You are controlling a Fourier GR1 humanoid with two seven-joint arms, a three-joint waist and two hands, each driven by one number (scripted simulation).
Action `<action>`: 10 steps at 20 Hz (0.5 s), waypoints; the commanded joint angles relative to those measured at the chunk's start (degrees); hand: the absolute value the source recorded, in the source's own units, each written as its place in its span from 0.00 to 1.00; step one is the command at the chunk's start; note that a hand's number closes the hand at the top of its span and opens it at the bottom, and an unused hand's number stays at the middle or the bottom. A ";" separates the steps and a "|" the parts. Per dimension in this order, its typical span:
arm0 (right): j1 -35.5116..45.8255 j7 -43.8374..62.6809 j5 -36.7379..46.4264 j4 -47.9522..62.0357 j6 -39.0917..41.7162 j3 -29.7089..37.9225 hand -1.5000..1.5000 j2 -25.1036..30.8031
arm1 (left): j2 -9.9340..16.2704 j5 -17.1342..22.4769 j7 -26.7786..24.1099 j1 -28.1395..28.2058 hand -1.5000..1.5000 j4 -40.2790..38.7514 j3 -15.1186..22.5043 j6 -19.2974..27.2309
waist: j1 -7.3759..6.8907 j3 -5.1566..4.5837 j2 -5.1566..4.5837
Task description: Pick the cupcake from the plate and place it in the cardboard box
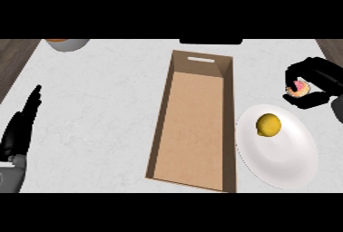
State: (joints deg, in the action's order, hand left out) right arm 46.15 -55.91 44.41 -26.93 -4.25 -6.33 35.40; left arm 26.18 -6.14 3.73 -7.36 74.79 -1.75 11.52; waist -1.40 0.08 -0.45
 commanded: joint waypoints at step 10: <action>5.02 -4.44 -10.05 -13.40 16.19 3.20 1.00 -0.91 | 0.62 -0.43 0.59 5.19 0.50 3.98 -1.52 -1.07 | 1.33 -0.14 0.98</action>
State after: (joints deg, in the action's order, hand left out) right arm 49.67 -59.01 36.47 -36.02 2.16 -2.45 34.41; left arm 26.50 -6.40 5.18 -5.41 77.07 -2.89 10.75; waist -0.35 0.01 0.18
